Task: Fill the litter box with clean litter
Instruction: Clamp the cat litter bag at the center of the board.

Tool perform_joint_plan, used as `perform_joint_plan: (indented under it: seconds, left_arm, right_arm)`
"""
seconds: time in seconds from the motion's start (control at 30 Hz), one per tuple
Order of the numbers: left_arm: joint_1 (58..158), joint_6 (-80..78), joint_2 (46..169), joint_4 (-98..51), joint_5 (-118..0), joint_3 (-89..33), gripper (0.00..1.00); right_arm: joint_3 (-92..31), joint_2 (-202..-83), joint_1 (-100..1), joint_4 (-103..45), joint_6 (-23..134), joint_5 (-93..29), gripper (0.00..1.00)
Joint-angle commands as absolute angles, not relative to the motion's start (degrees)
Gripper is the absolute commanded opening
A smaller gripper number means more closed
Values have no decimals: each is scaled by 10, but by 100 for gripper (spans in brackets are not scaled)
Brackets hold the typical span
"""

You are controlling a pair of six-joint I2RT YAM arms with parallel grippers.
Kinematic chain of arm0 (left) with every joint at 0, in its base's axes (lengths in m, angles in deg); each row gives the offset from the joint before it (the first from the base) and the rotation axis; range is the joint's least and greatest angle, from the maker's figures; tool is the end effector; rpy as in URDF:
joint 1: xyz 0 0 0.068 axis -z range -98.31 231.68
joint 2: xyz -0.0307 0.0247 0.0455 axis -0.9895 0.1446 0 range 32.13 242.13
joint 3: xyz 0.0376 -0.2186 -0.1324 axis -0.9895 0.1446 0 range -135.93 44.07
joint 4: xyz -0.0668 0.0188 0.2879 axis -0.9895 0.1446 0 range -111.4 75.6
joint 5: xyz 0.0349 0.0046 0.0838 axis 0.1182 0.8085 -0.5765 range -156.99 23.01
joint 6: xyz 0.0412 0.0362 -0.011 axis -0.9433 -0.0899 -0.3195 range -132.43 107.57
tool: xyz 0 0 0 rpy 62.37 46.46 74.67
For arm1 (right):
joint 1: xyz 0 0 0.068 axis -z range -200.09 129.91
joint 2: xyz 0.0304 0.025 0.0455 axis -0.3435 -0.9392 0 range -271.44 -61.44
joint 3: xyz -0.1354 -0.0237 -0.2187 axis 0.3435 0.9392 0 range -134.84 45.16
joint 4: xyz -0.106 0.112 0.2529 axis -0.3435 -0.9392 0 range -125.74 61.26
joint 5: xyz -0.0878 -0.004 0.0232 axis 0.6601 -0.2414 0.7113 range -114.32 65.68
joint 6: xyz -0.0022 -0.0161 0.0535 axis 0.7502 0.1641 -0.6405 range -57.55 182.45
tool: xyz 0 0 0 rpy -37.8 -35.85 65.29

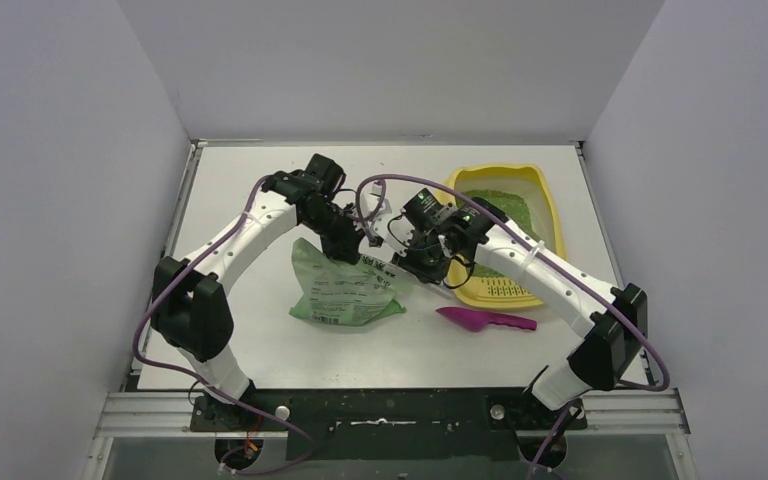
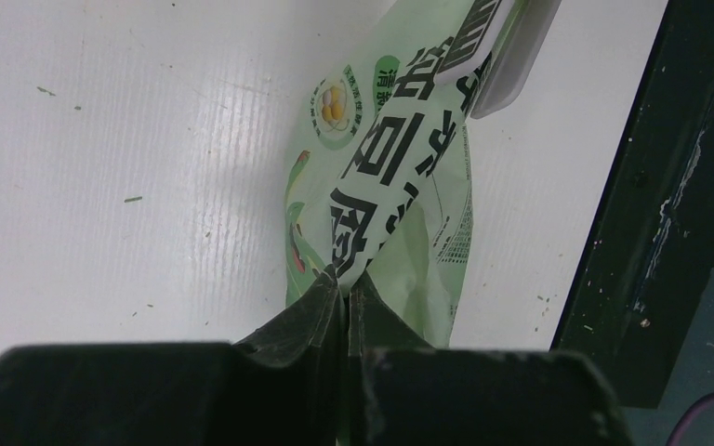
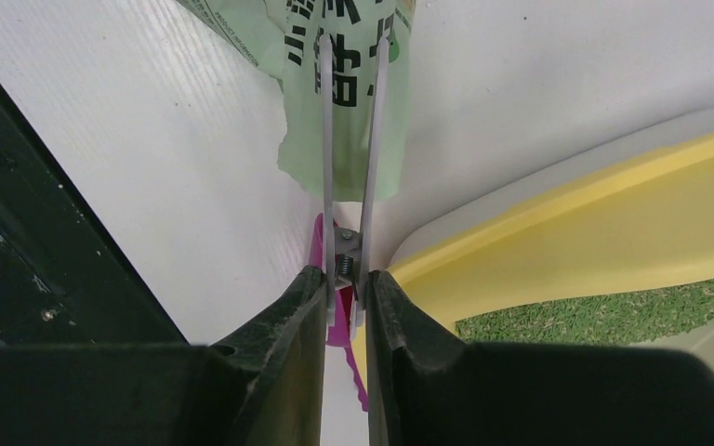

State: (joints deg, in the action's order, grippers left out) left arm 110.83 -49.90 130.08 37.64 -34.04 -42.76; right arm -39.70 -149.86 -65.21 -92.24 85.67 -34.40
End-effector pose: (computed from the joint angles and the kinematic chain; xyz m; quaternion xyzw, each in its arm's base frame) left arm 0.3205 -0.2026 0.2645 0.5595 0.7627 -0.2666 0.1850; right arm 0.2363 0.2469 0.3017 -0.5627 0.7979 0.1222 0.1782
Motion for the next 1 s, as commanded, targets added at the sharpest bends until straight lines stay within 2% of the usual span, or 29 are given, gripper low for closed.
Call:
perform_joint_plan:
  seconds: [0.0, 0.67, 0.97]
  left_arm:
    - [1112, -500, 1277, 357, -308, -436, 0]
    - [1127, -483, 1275, 352, -283, -432, 0]
    - [1126, -483, 1270, 346, -273, -424, 0]
  right_arm:
    - [-406, -1499, -656, -928, 850, -302, 0]
    - [-489, -1587, -725, -882, 783, -172, 2]
    - [-443, -1553, -730, -825, 802, -203, 16]
